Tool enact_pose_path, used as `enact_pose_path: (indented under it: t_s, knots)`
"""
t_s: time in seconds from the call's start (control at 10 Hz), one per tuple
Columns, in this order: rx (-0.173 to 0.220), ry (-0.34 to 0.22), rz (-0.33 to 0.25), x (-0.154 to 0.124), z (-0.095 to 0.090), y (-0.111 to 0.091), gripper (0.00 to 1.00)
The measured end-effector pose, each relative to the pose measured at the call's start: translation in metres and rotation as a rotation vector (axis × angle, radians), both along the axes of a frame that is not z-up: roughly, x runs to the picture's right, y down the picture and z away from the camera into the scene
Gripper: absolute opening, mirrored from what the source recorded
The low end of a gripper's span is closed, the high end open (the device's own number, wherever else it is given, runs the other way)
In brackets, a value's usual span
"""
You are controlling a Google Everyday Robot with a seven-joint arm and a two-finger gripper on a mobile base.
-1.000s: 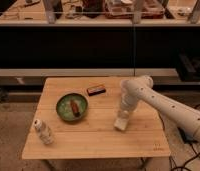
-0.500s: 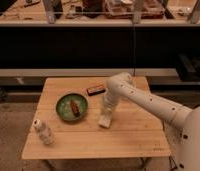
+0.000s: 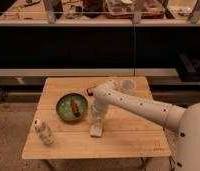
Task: Wipe the white sponge on the table
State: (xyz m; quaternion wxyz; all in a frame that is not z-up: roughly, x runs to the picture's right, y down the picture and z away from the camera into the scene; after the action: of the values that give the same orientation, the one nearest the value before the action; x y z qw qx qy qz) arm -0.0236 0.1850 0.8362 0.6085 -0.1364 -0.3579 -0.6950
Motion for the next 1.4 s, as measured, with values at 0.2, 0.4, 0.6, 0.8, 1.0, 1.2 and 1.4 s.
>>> enact_pose_path:
  t_s: [0.2,0.4,0.6,0.8,1.0,1.2,1.4]
  knots:
    - [0.004,-0.007,-0.014,0.009,-0.020,0.012,0.18]
    - [0.003,0.024,-0.014,0.036,-0.040,0.029,0.18]
    - [-0.002,0.065,0.019,0.063,-0.047,0.041,0.18]
    - [0.021,0.112,0.098,0.095,-0.046,0.034,0.18]
    - [0.045,0.155,0.164,0.122,-0.039,0.018,0.18]
    - [0.069,0.188,0.191,0.144,-0.019,0.000,0.18]
    - [0.093,0.201,0.198,0.147,0.001,-0.024,0.18]
